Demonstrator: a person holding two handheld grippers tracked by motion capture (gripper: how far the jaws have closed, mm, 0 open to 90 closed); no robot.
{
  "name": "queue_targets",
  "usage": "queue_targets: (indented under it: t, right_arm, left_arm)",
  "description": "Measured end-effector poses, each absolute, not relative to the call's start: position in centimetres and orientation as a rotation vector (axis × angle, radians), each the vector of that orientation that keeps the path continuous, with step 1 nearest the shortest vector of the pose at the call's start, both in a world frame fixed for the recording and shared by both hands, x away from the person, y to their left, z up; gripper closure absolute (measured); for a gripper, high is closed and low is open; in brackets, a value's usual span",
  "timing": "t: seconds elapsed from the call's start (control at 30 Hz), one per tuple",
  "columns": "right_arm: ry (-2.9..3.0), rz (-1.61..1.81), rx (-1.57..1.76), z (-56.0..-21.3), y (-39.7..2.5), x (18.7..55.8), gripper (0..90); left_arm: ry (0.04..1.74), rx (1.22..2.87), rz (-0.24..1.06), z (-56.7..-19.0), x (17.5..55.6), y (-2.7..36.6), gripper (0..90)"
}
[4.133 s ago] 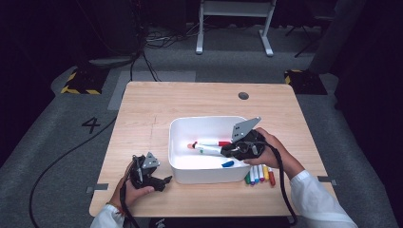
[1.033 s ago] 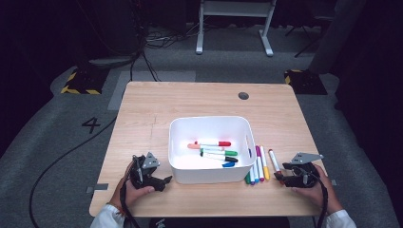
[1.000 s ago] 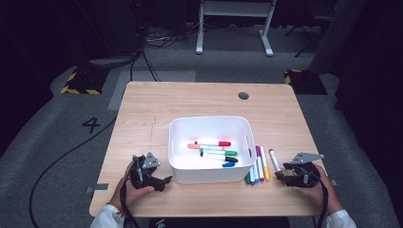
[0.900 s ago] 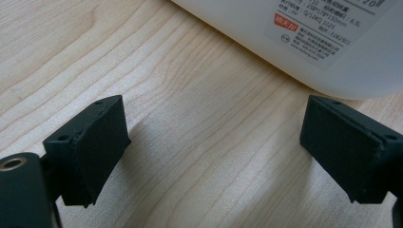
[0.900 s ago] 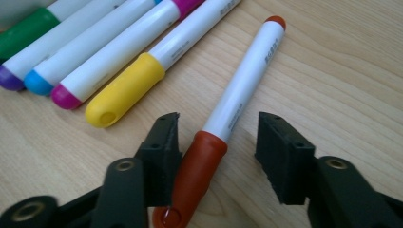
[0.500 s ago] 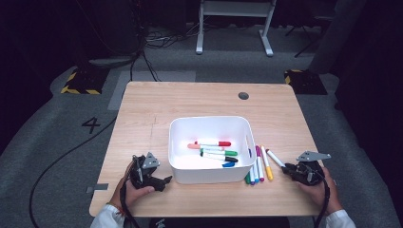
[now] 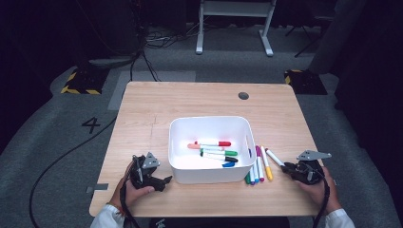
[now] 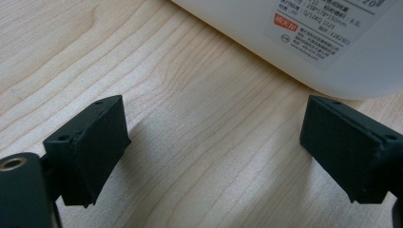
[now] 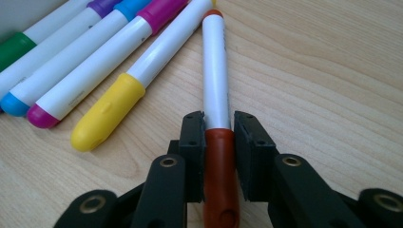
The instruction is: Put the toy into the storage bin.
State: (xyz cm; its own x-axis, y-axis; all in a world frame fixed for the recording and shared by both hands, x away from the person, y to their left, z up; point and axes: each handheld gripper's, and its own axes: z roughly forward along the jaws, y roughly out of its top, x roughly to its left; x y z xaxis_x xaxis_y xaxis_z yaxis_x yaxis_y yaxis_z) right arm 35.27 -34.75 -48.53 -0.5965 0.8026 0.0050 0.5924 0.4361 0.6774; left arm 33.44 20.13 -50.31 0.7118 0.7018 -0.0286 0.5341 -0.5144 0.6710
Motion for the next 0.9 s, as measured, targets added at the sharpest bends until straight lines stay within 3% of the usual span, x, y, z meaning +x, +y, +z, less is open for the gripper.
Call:
queue_targets:
  t: [0.6, 0.9]
  right_arm:
    - [2.342, 1.004, 1.199, -47.6, -35.1, 35.5, 74.9]
    - [2.318, 1.119, 1.082, -44.2, -34.0, 35.6, 74.9]
  left_arm:
    - [0.934, 2.244, 0.323, -50.3, 33.4, 20.1, 9.1]
    - [0.935, 2.244, 0.324, -50.3, 33.4, 20.1, 9.1]
